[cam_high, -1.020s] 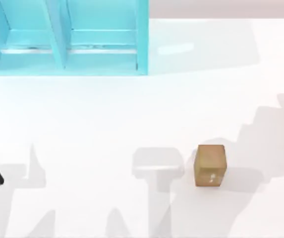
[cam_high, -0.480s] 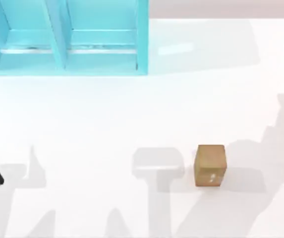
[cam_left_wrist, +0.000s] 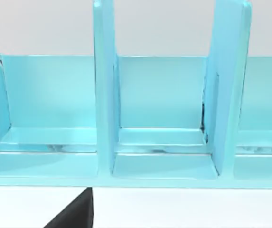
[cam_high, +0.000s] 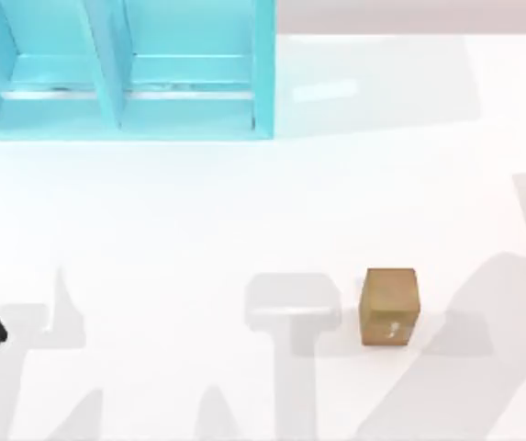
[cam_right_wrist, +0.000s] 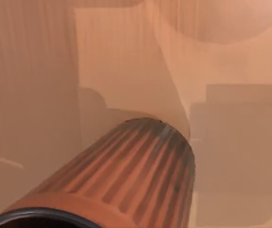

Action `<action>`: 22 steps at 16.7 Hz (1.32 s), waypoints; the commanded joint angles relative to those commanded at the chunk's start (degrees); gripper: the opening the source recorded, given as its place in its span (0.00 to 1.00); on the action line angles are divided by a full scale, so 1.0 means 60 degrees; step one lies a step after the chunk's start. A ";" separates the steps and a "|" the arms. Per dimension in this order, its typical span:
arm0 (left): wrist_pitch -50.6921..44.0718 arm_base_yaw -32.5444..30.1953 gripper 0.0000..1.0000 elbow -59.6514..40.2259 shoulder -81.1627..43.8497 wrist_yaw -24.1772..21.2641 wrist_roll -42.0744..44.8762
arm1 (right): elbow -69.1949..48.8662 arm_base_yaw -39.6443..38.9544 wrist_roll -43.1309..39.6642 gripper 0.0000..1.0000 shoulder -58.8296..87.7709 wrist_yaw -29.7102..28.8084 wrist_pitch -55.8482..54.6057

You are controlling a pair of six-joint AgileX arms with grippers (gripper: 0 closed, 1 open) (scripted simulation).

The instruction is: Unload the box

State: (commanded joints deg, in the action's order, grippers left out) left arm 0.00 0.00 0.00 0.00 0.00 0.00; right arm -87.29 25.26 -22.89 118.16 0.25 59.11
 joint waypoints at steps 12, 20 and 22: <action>0.0000 0.0000 1.00 0.0000 0.0000 0.0000 0.0000 | 0.0000 0.0000 0.0000 0.32 0.0000 0.0000 0.0000; 0.0000 0.0000 1.00 0.0000 0.0000 0.0000 0.0000 | 0.0000 0.0000 0.0000 0.00 0.0000 0.0000 0.0000; 0.0000 0.0000 1.00 0.0000 0.0000 0.0000 0.0000 | 0.0000 0.0000 0.0000 0.00 0.0000 0.0000 0.0000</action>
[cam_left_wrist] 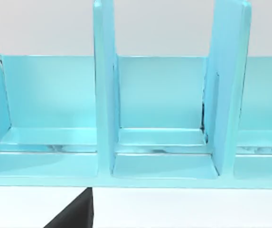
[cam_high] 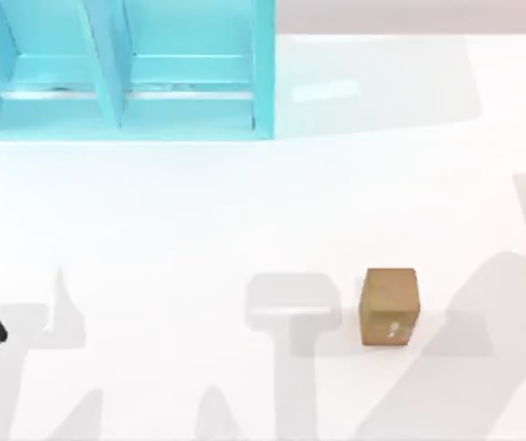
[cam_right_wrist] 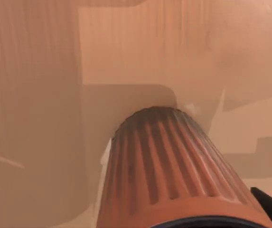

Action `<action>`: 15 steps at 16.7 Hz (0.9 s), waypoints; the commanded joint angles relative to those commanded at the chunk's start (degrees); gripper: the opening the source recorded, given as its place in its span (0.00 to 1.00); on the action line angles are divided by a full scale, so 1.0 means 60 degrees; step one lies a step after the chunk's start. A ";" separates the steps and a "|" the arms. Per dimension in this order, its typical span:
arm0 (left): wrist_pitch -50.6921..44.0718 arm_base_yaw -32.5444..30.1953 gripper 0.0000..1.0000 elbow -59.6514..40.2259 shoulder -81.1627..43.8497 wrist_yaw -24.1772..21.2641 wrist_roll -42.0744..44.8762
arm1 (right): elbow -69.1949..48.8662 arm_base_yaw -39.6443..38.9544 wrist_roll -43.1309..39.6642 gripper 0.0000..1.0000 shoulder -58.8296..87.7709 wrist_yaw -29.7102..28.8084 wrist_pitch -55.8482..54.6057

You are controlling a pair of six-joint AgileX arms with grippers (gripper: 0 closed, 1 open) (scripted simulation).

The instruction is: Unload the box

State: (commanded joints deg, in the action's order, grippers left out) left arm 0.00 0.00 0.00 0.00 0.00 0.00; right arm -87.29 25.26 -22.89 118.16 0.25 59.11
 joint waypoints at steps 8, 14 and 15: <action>0.0000 0.0000 1.00 0.0000 0.0000 0.0000 0.0000 | -0.0676 0.0042 0.0060 0.00 0.0008 -0.0079 0.0783; 0.0000 0.0000 1.00 0.0000 0.0000 0.0000 0.0000 | -0.2156 0.0102 0.0052 0.00 0.0142 -0.0190 0.3086; 0.0000 0.0000 1.00 0.0000 0.0000 0.0000 0.0000 | -0.2461 0.0098 0.0040 0.00 0.0127 -0.0156 0.3423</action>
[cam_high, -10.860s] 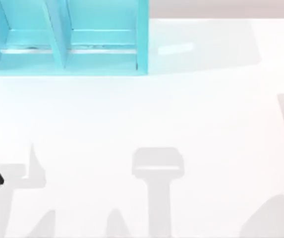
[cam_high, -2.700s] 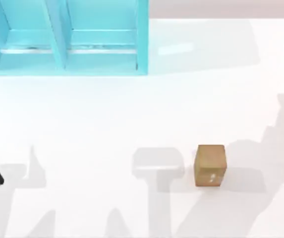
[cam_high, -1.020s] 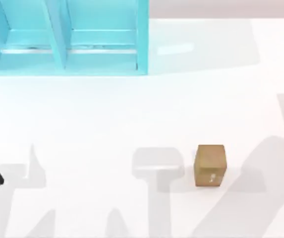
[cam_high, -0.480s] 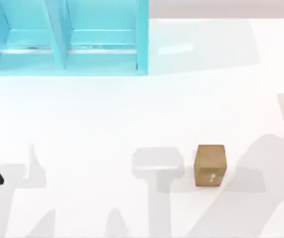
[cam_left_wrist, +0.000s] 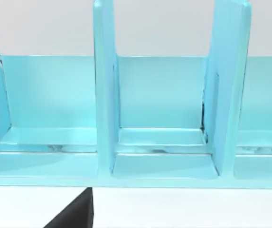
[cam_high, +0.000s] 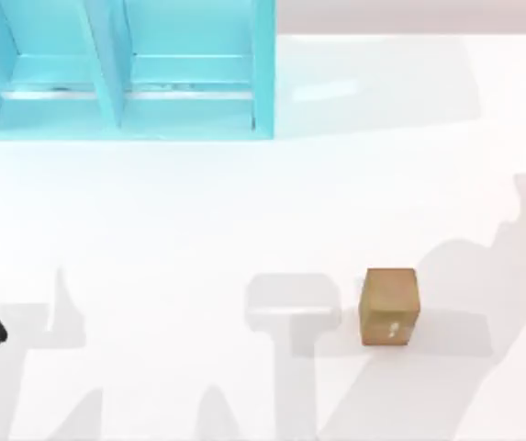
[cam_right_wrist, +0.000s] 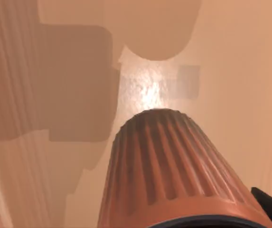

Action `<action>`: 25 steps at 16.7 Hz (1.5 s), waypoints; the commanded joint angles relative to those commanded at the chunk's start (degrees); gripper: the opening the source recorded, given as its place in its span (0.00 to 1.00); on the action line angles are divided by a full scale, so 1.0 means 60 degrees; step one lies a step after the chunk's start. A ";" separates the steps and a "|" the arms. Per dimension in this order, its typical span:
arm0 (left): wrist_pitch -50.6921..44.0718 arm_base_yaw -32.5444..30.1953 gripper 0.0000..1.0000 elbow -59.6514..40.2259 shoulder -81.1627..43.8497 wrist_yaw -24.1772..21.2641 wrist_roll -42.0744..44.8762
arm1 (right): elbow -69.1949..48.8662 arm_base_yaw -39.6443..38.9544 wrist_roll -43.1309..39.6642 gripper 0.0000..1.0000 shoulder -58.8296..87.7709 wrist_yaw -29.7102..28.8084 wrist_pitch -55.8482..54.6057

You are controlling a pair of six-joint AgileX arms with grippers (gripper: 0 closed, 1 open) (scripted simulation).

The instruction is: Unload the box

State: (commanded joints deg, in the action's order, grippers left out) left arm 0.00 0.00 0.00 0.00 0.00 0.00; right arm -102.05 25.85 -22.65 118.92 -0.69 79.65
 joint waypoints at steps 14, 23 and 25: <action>0.0000 0.0000 1.00 0.0000 0.0000 0.0000 0.0000 | -0.2042 -0.0170 0.0033 0.00 -0.0319 0.0139 0.1299; 0.0000 0.0000 1.00 0.0000 0.0000 0.0000 0.0000 | 0.0413 -0.4535 0.3089 0.00 -0.0772 -0.0251 -0.1676; 0.0000 0.0000 1.00 0.0000 0.0000 0.0000 0.0000 | 0.1427 -0.5333 0.4008 0.00 -0.1013 -0.0286 -0.2178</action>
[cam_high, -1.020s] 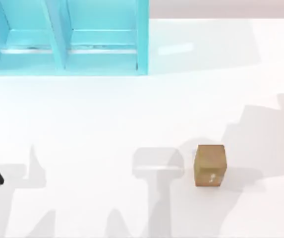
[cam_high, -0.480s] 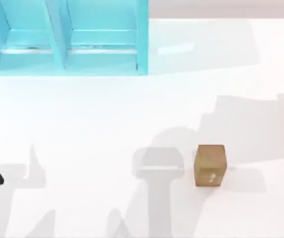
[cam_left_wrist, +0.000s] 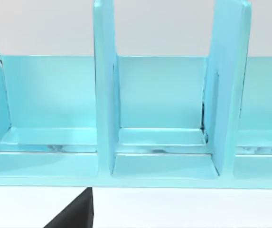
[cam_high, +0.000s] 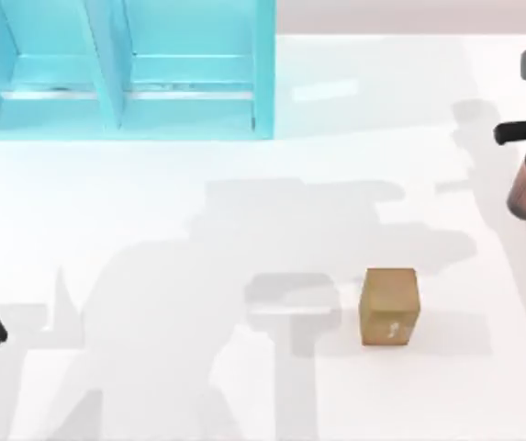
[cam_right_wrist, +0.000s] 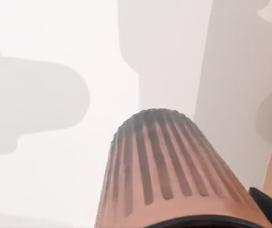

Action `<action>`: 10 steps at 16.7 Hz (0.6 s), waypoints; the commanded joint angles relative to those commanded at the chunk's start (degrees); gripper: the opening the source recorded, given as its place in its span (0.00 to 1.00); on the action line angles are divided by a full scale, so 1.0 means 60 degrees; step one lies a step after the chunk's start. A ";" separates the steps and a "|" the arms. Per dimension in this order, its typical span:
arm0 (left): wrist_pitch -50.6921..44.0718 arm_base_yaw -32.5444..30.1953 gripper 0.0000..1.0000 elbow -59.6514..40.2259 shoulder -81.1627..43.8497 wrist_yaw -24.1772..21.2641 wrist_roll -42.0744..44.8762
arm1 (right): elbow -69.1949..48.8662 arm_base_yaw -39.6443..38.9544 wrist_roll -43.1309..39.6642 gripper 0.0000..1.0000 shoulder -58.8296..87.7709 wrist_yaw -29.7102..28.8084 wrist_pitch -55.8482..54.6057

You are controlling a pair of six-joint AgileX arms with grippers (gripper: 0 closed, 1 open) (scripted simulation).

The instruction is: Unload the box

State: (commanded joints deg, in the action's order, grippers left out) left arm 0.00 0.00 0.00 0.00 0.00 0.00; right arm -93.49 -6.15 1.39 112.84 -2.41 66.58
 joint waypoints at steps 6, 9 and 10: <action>0.0000 0.0000 1.00 0.0000 0.0000 0.0000 0.0000 | 0.2182 -0.0937 0.1977 0.00 -0.1107 -0.0097 -0.0523; 0.0000 0.0000 1.00 0.0000 0.0000 0.0000 0.0000 | 0.2434 -0.1010 0.2199 0.00 -0.1261 -0.0127 -0.0573; 0.0000 0.0000 1.00 0.0000 0.0000 0.0000 0.0000 | 0.2434 -0.1010 0.2199 0.00 -0.1261 -0.0127 -0.0573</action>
State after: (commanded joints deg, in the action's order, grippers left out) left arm 0.00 0.00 0.00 0.00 0.00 0.00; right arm -78.88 -12.21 14.58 105.28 -3.17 63.14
